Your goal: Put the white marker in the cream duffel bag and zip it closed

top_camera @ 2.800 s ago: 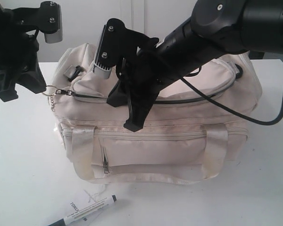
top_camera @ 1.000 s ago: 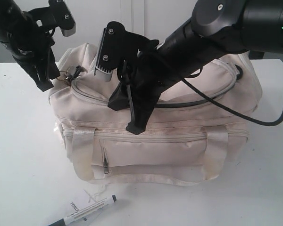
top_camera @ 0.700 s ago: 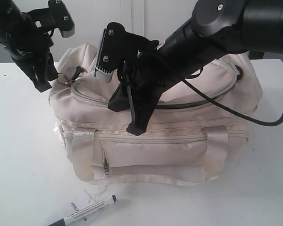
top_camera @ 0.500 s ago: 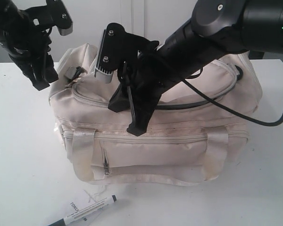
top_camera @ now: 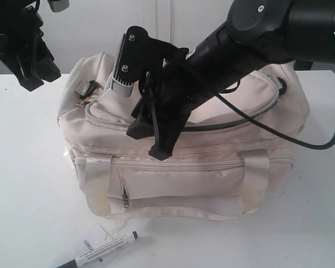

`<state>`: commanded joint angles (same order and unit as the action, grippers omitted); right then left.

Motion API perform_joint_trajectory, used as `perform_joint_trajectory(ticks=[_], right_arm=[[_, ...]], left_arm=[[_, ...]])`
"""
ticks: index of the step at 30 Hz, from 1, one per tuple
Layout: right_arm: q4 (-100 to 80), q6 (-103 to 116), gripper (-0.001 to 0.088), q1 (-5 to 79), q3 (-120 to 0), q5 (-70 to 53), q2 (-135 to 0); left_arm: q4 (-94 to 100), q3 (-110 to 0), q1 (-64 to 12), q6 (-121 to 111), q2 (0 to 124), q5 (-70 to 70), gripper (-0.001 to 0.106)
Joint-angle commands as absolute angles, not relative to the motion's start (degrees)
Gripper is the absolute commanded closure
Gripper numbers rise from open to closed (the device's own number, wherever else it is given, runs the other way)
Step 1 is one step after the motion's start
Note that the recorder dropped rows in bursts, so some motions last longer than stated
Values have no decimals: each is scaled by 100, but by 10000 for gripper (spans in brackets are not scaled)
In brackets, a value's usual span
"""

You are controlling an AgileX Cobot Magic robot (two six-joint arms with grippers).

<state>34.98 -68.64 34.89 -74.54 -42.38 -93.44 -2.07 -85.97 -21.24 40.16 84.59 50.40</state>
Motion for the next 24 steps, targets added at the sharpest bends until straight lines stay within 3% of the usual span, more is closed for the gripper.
perform_joint_trajectory(ticks=[14, 17, 20, 24], right_arm=[[2957, -4437, 528, 3477, -7466, -4289, -8598], [2156, -3653, 630, 3464, -7466, -4520, -8523], [1545, -2480, 864, 3179, -7466, -4993, -8399], [1535, -1873, 868, 2601, -7473, -5298, -8207]], left_arm=[[-1459, -8597, -2124, 5142, 8459, 5209, 624], [-1625, -8597, -2124, 5392, 8459, 5360, 624], [-1850, -8597, -2124, 5492, 8459, 5426, 624], [-2330, -8597, -2124, 6206, 8459, 5708, 624]])
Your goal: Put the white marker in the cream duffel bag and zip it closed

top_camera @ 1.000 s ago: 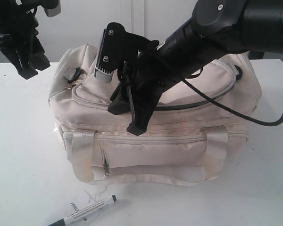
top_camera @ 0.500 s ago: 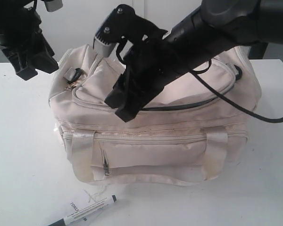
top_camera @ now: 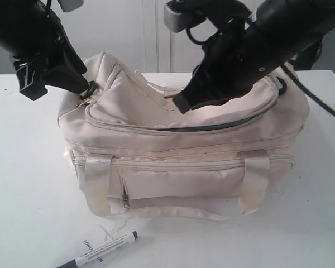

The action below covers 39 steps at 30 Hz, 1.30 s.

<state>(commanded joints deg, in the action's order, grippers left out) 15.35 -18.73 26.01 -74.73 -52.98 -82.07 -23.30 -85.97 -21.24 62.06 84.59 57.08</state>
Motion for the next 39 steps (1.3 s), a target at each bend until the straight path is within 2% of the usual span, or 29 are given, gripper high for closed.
perform_joint_trajectory(ticks=[9, 17, 25, 39], right_arm=[[1593, -1214, 868, 1253, -7473, -5628, -7978], [1943, -1158, 868, 728, -7473, -5628, -7978], [2110, -1105, 868, 391, -7473, -5641, -7978], [2098, -1105, 868, 380, -7473, -5629, -7978]], left_arm=[[-3206, -8597, -2147, 7039, 8459, 5825, 624], [-3336, -8574, -2529, 7398, 8557, 5661, 624], [-3336, -8574, -3107, 7398, 8917, 5143, 624], [-3709, -8574, -3852, 7492, 9542, 4176, 624]])
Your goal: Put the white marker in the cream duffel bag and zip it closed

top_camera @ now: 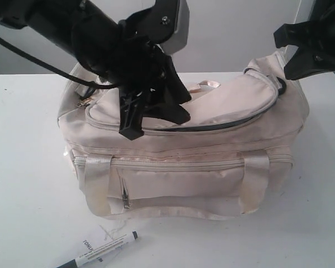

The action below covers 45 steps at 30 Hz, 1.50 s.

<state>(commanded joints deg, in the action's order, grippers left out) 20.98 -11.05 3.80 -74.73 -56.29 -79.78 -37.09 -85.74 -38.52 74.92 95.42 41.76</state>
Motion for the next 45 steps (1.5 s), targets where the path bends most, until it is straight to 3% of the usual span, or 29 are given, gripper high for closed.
perform_joint_trajectory(ticks=[22, 40, 43, 45], right_arm=[[2098, -1105, 868, 380, -7473, -5566, -7978], [2098, -1105, 868, 380, -7473, -5566, -7978], [2098, -1138, 868, 380, -7473, -5572, -7978], [2098, -1179, 868, 380, -7473, -5572, -7978]], left_arm=[[-3555, -8574, -3873, 7728, 9960, 3430, 624], [-2519, -8574, -3873, 7633, 9960, 3700, 624], [-2515, -8574, -3873, 7633, 9960, 3727, 653], [-2515, -8574, -3873, 7633, 9960, 3715, 738]])
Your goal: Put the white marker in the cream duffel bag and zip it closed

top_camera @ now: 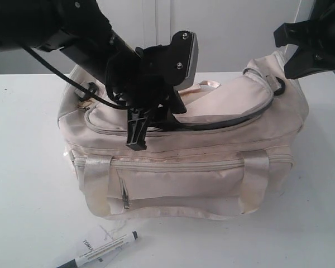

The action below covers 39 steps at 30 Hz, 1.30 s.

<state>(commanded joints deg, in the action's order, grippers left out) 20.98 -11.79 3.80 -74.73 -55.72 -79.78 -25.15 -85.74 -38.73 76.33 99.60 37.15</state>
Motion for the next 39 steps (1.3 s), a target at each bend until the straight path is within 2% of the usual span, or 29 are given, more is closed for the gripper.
perform_joint_trajectory(ticks=[6, 13, 22, 29, 39], right_arm=[[2098, -1180, 868, 380, -7461, -5572, -7978], [2098, -1180, 868, 380, -7461, -5572, -7978], [2098, -1180, 868, 392, -7461, -5584, -7978], [2127, -1235, 868, 392, -7461, -5685, -7978], [2863, -2007, 868, 392, -7461, -5984, -7965]], left_arm=[[-2515, -8574, -3863, 7204, 9960, 3647, 1055], [-2515, -8662, -3853, 6205, 9960, 3167, 1053], [-2526, -9116, -3677, 5196, 9960, 3355, 1053], [-2534, -9397, -3648, 5085, 9960, 3361, 1053], [-2885, -9405, -3610, 5073, 9960, 2659, 1053]])
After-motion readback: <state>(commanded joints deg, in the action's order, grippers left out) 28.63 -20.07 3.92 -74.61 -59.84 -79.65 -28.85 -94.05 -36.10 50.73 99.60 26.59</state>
